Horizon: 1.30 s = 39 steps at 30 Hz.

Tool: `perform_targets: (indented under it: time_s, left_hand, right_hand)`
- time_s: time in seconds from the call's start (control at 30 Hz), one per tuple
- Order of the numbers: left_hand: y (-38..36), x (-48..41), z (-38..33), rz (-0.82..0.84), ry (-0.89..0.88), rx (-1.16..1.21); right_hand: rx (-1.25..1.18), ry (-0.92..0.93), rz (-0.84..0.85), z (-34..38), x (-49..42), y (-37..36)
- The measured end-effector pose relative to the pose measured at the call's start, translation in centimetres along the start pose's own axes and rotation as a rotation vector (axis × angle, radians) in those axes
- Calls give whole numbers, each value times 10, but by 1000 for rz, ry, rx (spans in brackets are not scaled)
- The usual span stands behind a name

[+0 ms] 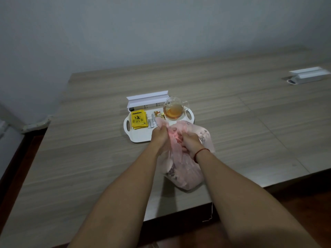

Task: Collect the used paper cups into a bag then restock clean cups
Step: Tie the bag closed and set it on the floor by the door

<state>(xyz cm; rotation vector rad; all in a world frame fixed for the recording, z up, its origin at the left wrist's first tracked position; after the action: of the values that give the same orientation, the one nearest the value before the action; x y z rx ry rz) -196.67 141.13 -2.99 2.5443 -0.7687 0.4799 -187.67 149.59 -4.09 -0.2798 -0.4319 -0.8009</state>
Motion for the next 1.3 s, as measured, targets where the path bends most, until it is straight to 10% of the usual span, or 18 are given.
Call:
perform_targets:
  time_s: [0.17,0.47,1.3]
  left_hand:
    - [-1,-2,0,6,99,277]
    - [5,13,-9,101,-160,-147]
    - [14,15,5,236,-185,-91]
  right_hand:
    - [-67,-46,-18,2,-3,1]
    - [-1,23,-106,5,0,-10]
    - [70,88,80,0,21,-18]
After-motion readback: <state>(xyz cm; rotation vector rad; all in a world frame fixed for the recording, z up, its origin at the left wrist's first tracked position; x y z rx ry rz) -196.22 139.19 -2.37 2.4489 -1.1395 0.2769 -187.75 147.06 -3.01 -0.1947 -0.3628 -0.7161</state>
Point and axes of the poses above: each hand's wrist, its own x-axis away from the middle knuckle, its own y-axis out of the back of the hand, z = x × y, the point moved 1 cm from there along -x, towards the middle knuckle, and after that the axes turned 13 degrees about -x, right-handed, at the moved point
